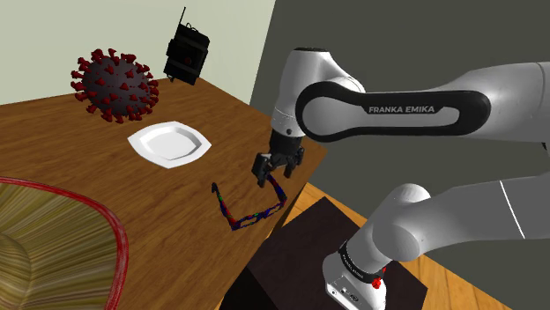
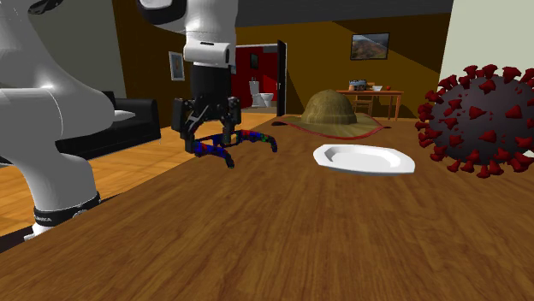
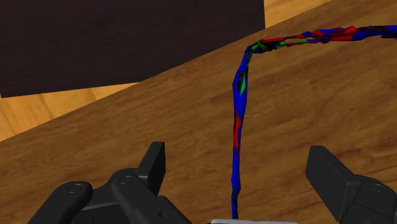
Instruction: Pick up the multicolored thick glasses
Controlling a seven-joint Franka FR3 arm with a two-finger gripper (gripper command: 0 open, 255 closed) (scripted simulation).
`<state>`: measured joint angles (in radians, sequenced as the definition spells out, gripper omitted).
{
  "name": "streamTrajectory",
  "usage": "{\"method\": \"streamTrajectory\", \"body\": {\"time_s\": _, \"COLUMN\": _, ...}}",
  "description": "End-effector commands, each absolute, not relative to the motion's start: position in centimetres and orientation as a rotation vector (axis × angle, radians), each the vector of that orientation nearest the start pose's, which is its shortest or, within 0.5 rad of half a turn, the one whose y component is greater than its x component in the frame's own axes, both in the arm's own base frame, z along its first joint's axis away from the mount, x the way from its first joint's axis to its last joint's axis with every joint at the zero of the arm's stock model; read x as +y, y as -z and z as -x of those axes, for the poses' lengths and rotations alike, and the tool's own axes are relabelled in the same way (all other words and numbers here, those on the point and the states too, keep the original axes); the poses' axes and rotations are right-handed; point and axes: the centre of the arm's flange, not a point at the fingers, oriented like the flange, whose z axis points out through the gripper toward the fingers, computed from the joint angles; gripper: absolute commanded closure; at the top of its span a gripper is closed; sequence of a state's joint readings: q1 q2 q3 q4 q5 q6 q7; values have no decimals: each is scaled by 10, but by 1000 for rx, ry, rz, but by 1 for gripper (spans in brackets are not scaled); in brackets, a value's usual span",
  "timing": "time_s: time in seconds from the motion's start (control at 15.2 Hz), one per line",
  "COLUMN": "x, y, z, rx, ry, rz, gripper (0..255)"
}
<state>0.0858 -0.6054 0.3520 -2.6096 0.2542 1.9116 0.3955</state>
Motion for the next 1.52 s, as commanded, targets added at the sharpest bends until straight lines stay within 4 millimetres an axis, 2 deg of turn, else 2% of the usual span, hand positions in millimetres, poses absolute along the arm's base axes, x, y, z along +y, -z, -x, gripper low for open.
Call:
{"method": "streamTrajectory", "body": {"time_s": 0.0, "x": 165, "y": -423, "z": -314, "rx": 200, "ry": -182, "rz": 3137, "gripper": 255}}
{"method": "streamTrajectory", "body": {"time_s": 0.59, "x": 165, "y": -423, "z": -314, "rx": 200, "ry": -182, "rz": 3137, "gripper": 255}}
{"method": "streamTrajectory", "body": {"time_s": 1.45, "x": 165, "y": -492, "z": -314, "rx": 200, "ry": -182, "rz": 3137, "gripper": 255}}
